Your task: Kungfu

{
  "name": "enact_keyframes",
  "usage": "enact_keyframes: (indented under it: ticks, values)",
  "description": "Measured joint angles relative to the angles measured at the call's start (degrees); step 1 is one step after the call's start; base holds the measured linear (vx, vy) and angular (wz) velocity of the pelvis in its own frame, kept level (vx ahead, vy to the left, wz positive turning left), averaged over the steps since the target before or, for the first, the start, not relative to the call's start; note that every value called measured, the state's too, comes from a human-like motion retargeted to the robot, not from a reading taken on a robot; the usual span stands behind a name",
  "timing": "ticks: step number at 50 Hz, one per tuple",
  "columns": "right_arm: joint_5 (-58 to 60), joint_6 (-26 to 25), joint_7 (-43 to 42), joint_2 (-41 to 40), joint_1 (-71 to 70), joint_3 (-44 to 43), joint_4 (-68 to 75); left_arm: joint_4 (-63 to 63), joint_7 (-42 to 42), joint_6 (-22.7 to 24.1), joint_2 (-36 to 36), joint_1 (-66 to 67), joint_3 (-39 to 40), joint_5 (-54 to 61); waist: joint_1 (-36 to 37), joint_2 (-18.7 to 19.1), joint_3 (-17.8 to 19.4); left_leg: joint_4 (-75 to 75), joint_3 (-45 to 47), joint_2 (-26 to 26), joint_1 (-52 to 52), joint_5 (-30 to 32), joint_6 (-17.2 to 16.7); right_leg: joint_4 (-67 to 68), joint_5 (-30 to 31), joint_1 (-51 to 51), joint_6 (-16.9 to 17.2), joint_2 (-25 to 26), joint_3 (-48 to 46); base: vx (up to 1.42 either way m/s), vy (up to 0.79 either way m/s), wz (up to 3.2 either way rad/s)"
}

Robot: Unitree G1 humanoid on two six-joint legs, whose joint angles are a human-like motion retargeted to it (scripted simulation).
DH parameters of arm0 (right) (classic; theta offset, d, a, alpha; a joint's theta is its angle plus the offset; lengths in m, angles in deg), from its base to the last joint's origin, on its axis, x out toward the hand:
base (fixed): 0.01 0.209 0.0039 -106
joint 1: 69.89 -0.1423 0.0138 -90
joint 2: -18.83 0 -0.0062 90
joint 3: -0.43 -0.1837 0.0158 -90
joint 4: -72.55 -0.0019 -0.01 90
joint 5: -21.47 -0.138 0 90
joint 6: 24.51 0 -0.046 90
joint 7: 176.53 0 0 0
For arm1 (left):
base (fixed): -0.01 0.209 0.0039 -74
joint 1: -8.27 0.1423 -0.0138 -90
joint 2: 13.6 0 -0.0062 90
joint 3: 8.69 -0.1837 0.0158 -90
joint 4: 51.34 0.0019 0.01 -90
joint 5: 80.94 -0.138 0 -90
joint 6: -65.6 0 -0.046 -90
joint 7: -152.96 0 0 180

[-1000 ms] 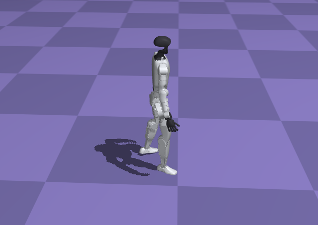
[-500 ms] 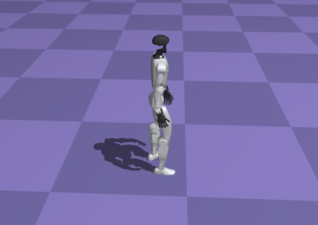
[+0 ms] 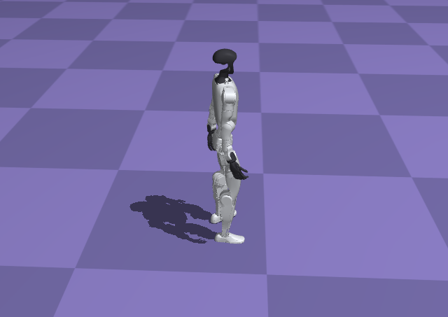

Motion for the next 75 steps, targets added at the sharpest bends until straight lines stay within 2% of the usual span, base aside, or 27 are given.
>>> enact_keyframes:
  ticks: [4,7,14,18,22,25,30,38,40,43,45,47,48,50,52,53,55,56,58,60,63,65,68,70,73,75]
  values:
    - [-9.1,-2.5,7.1,0.7,-1.6,-3.1,-1.6,-3.6,4.2,1.4,-2.2,-2.7,3.8,9.5,0.8,-0.1,0.0,0.1,-0.2,0.7,-0.5,1.1,-0.7,-0.2,-0.2,0.1,-0.8,0.2,-0.6,-0.11,-0.09,0.22]
    - [-17.6,-5.0,11.8,1.3,-2.8,-5.8,-3.1,-6.4,8.8,1.5,-4.1,-5.5,6.7,21.7,0.8,0.2,0.2,0.4,-0.5,1.0,-0.9,1.7,-0.9,-0.1,-0.4,0.2,-1.3,0.4,-1.2,-0.12,-0.05,0.27]
    - [-43.0,-9.7,19.2,1.1,-5.9,-14.5,-6.8,-13.6,17.9,-5.5,-6.5,-11.4,14.3,58.9,0.7,0.9,0.5,1.3,-0.8,1.7,-2.3,3.3,-1.1,0.4,-0.8,-0.4,-3.2,0.9,-1.6,-0.13,-0.03,0.17]
    - [-56.6,-11.3,20.7,0.5,-7.4,-19.9,-9.5,-16.0,19.1,-7.7,-6.3,-14.0,20.1,72.1,0.4,1.1,0.6,1.7,-0.7,1.6,-3.2,3.9,-0.5,0.4,-1.0,-1.0,-4.3,1.0,-1.3,-0.16,-0.03,0.12]
    - [-67.5,-11.8,21.0,0.1,-8.7,-24.3,-11.7,-16.7,16.8,-6.1,-5.0,-16.3,25.5,80.1,-0.2,0.6,0.8,1.5,3.2,1.6,-3.5,1.4,2.0,0.5,-2.7,-1.7,-5.0,0.1,-2.2,-0.14,-0.02,0.16]
    - [-72.0,-12.3,21.2,0.1,-9.7,-27.3,-12.1,-17.1,15.1,-4.8,-4.0,-17.4,29.5,85.6,-0.9,0.8,0.7,0.8,7.0,2.4,-3.2,-0.6,2.5,0.5,-6.1,-1.9,-5.8,-0.5,-4.8,-0.12,0.01,0.01]
    - [-75.3,-12.4,20.6,1.7,-11.1,-29.1,-11.0,-17.4,13.3,-3.4,-3.1,-16.7,33.6,91.6,-1.3,2.1,1.5,0.4,9.7,3.7,-2.7,-0.1,0.5,1.5,-7.4,-3.0,-5.3,-0.6,-5.6,-0.09,0.07,-0.38]
    - [-71.6,-12.7,20.9,3.2,-9.4,-28.4,-8.7,-18.0,12.9,-2.5,-2.2,-14.4,32.8,86.7,-1.2,3.0,2.1,0.9,9.9,4.2,-3.0,-0.9,-1.7,2.2,-7.9,-3.8,-5.0,-0.5,-4.6,-0.03,0.04,-0.11]
    - [-70.2,-12.6,20.9,3.6,-8.6,-28.3,-7.8,-18.1,12.6,-2.0,-1.8,-14.0,31.6,84.3,-0.9,3.2,2.0,1.1,9.8,4.2,-3.3,-2.2,-2.6,2.6,-8.6,-4.0,-4.8,-0.5,-4.6,-0.01,0.03,0.02]
    - [-66.3,-12.1,20.3,4.9,-7.4,-27.3,-5.3,-17.5,11.9,-0.2,-0.7,-13.1,29.5,76.9,-0.3,3.6,2.2,1.5,8.9,4.3,-3.6,-5.8,-6.2,2.9,-10.7,-4.1,-3.3,0.0,-4.2,-0.02,0.04,0.02]
    - [-60.2,-10.5,19.3,6.2,-6.5,-25.7,-2.6,-16.4,10.9,2.1,0.6,-12.2,27.3,68.2,-0.1,3.6,2.3,2.8,3.2,3.4,-4.9,-7.6,-8.2,3.7,-12.0,-5.1,-2.1,2.0,2.2,0.0,0.0,0.0]
    - [-48.1,-7.3,15.7,7.6,-5.6,-21.5,0.3,-15.3,8.8,5.0,2.1,-10.3,23.9,54.0,-0.4,2.8,2.0,5.3,-6.8,0.4,-8.0,-9.1,-6.9,4.6,-11.4,-7.5,-2.1,6.3,16.3,-0.01,-0.03,-0.08]
    - [-39.5,-5.1,13.0,8.2,-5.1,-18.5,1.1,-14.9,7.4,7.0,2.9,-8.9,21.6,44.9,-0.2,2.4,2.3,6.0,-9.1,-0.8,-8.7,-9.5,-6.0,4.6,-10.1,-8.1,-2.3,8.7,23.0,-0.01,-0.06,-0.44]
    - [-16.3,-1.1,6.0,9.7,-4.5,-10.9,2.2,-14.8,4.9,12.1,5.6,-5.5,14.3,22.8,0.3,1.6,3.5,6.9,-9.8,-1.3,-9.1,-9.6,-6.7,4.0,-7.6,-7.7,-2.7,11.9,32.9,-0.03,-0.06,-0.34]
    - [13.4,-0.7,0.5,12.3,-3.5,-2.9,1.4,-15.8,2.8,15.4,9.8,-2.7,4.5,-7.9,-2.7,2.0,4.9,7.9,-11.4,-1.6,-8.8,-8.8,-7.7,2.3,-7.2,-6.3,-0.8,8.4,23.7,-0.09,-0.03,0.95]
    - [28.5,-1.6,-0.8,13.8,-2.6,0.6,0.4,-16.5,1.9,15.5,11.9,-2.0,0.4,-25.8,-3.2,2.1,5.3,8.2,-10.8,-1.2,-8.5,-8.4,-8.1,1.4,-7.0,-5.3,-0.1,7.3,20.1,-0.04,-0.04,0.89]
    - [55.8,-5.7,-2.3,16.2,-1.1,7.2,-3.1,-18.5,-0.3,12.6,15.7,-2.1,-6.6,-60.6,-3.1,1.9,5.3,8.9,-10.2,-0.5,-8.4,-7.8,-8.7,0.7,-6.2,-4.6,0.0,6.9,18.2,0.04,-0.06,0.37]
    - [67.1,-6.7,-4.4,16.9,-0.8,9.9,-4.2,-19.6,-1.6,11.3,17.0,-2.7,-10.5,-72.9,-2.4,1.4,4.8,9.7,-10.6,-1.1,-9.0,-7.4,-8.7,0.6,-5.7,-4.6,-0.4,7.0,18.7,0.12,-0.09,-0.06]
    - [86.8,-7.7,-11.0,17.9,-1.0,15.0,-4.9,-20.2,-6.5,9.6,19.0,-4.2,-18.5,-90.0,-1.9,0.7,4.2,11.3,-14.3,-3.0,-10.3,-6.0,-9.0,0.6,-5.0,-4.7,-0.7,6.7,19.0,0.13,-0.06,-0.09]
    - [100.1,-9.0,-19.5,18.6,-2.0,18.7,-4.7,-19.7,-12.7,8.0,18.4,-5.3,-23.3,-97.2,-1.0,0.1,4.8,12.3,-17.4,-4.7,-10.3,-4.9,-9.0,0.4,-4.1,-4.1,-0.3,6.0,19.1,0.04,0.04,-0.25]
    - [104.6,-10.0,-25.2,17.9,-2.9,19.4,-4.1,-18.8,-12.5,7.4,14.4,-5.1,-19.6,-96.3,1.1,-0.6,6.1,11.9,-14.3,-4.3,-8.8,-3.1,-6.2,0.3,-2.4,-3.3,-1.3,5.7,20.9,0.06,0.11,-0.5]
    - [100.0,-10.5,-24.1,16.4,-2.8,17.7,-3.4,-17.4,-7.8,7.5,11.6,-4.5,-16.0,-90.5,1.2,-0.7,6.0,11.4,-12.8,-4.2,-8.1,-0.6,-4.1,0.1,-0.9,-2.8,-1.9,5.6,21.2,0.16,0.14,-0.11]
    - [86.4,-10.6,-17.1,14.1,-1.8,13.5,-2.4,-15.3,-1.0,7.5,9.5,-4.5,-16.5,-77.3,0.0,-0.3,4.7,11.1,-13.5,-4.8,-8.0,0.2,-2.3,0.7,-0.6,-2.6,-1.1,4.9,20.1,0.17,0.12,0.25]
    - [76.4,-9.7,-12.9,13.0,-1.0,11.1,-1.8,-14.5,1.1,7.1,8.5,-4.8,-16.6,-74.1,0.0,0.2,4.3,9.8,-14.5,-5.1,-7.3,0.7,-1.2,2.4,-0.3,-3.1,0.8,5.0,19.4,0.13,0.18,0.12]
    - [64.9,-9.4,-10.0,11.9,-1.8,9.2,-0.1,-14.4,0.4,7.1,8.3,-5.7,-15.7,-76.1,0.4,0.7,3.9,8.1,-15.0,-4.1,-7.0,0.2,-1.0,10.1,4.5,-8.3,9.9,6.9,18.4,0.03,-0.03,-0.26]
    - [61.8,-9.7,-9.1,11.9,-4.1,8.3,0.2,-14.8,-1.2,7.5,8.9,-6.9,-15.6,-76.7,1.7,0.3,4.5,9.1,-14.0,0.8,-8.8,-0.3,-4.6,20.8,9.4,-16.5,11.1,12.7,12.4,-0.25,-0.91,-0.98]
